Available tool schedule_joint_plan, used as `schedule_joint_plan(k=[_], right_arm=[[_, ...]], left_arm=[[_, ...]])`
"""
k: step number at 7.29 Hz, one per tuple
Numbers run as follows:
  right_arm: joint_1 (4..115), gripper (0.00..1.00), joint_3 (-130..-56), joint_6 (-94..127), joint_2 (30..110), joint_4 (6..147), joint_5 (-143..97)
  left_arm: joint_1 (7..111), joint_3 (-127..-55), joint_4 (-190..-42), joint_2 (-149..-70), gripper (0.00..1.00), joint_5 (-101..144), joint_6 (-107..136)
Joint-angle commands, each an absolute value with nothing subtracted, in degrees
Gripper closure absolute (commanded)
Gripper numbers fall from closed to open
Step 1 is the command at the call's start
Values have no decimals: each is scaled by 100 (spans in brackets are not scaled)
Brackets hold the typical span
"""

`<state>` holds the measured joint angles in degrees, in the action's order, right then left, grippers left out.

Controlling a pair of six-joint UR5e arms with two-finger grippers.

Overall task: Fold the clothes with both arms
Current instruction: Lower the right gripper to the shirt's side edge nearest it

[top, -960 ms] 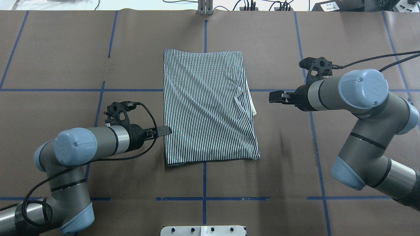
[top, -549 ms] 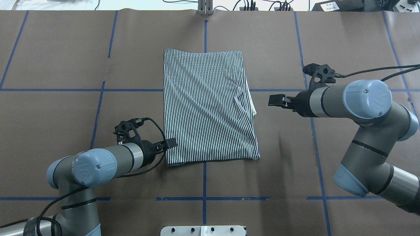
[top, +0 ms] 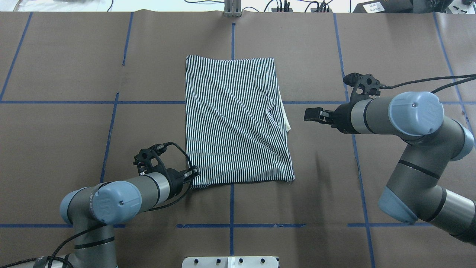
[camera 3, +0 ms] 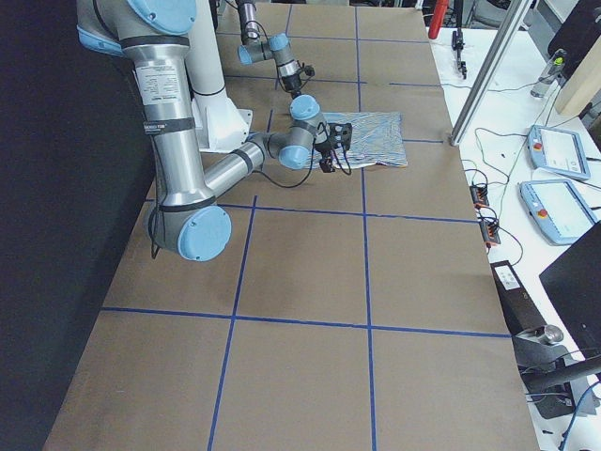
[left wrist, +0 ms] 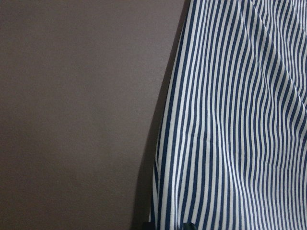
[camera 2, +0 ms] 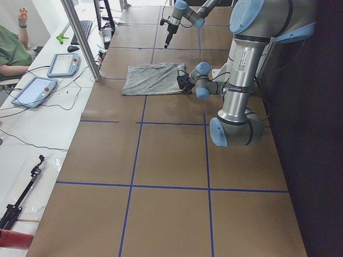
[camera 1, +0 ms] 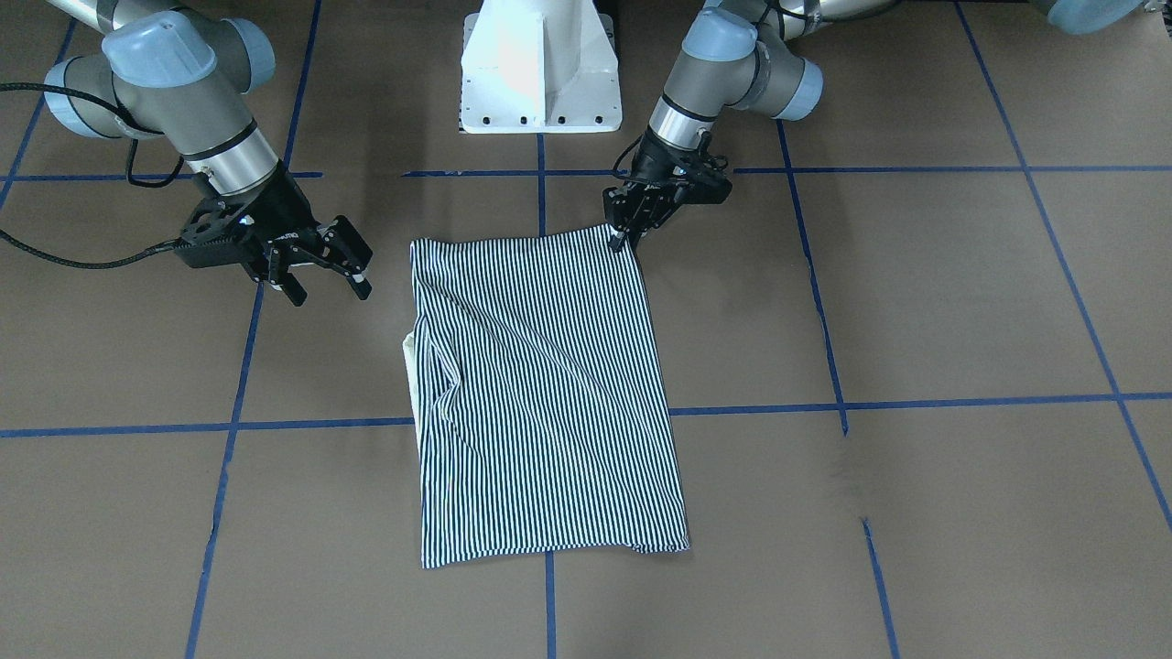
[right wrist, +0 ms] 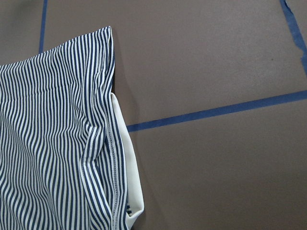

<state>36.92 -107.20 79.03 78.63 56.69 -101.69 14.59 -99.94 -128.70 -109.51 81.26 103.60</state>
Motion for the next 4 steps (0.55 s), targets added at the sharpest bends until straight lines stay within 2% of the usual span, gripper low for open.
schedule_joint_plan(k=[1, 4], right_arm=[[3683, 0, -10723, 7910, 7875, 5669, -10134], [3639, 0, -10714, 7910, 7875, 5669, -10099]], left_arm=[[1415, -10063, -12858, -10934, 60, 8112, 10362], [1363, -10081, -12858, -10899, 60, 8104, 10371]])
